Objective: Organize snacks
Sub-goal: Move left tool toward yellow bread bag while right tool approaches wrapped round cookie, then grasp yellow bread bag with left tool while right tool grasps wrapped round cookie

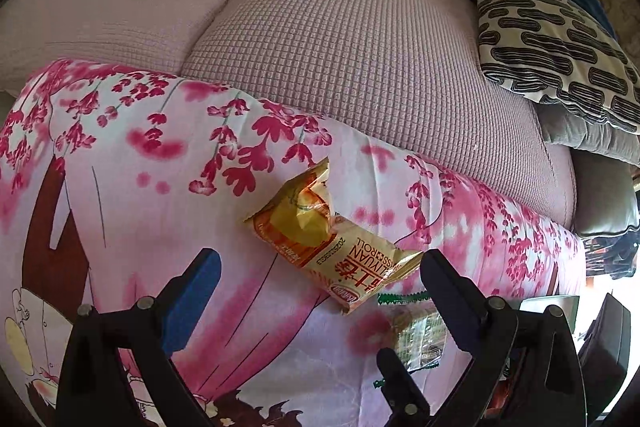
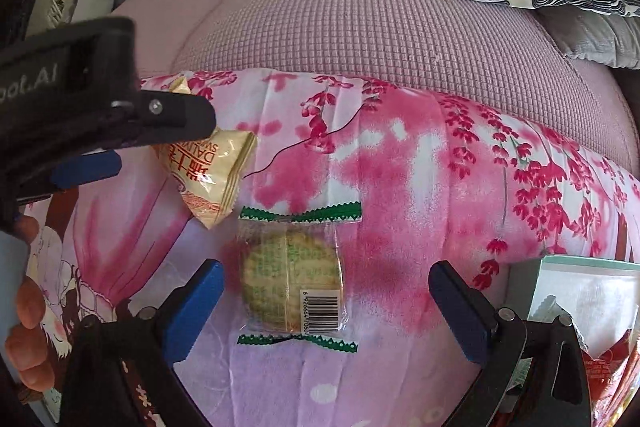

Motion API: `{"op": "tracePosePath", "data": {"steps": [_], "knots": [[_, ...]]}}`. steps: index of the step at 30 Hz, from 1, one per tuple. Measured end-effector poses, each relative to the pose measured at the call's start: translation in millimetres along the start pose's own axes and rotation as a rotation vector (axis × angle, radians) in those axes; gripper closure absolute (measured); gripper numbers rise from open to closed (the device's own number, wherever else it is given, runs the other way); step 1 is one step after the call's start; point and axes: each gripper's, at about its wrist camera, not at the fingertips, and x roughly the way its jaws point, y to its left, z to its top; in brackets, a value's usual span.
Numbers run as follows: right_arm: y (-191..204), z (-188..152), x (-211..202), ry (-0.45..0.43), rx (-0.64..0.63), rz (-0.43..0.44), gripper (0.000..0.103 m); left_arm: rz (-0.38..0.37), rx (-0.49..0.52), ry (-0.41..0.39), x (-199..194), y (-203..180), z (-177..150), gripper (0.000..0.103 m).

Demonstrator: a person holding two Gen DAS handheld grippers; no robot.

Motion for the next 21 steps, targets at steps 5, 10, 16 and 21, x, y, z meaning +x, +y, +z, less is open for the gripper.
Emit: {"op": "tracePosePath", "data": {"steps": [5,10,16,21], "knots": [[-11.1,-0.1,4.0,-0.006,0.014,-0.027,0.010,0.026,-0.013,0.031,17.6,-7.5,6.0,0.003],[-24.5,-3.9,4.0,0.000,0.033,-0.035,0.032,0.005,-0.047,0.049,27.3,-7.3,9.3,0.014],[-34.2,-6.8,1.9,0.005,0.063,-0.009,0.050,-0.024,-0.028,0.078,31.5,-15.4,0.9,0.042],[-35.1,-18.9,-7.6,0.007,0.054,-0.002,0.050,-0.053,-0.038,0.090,33.2,-16.6,-1.1,0.060]]}}
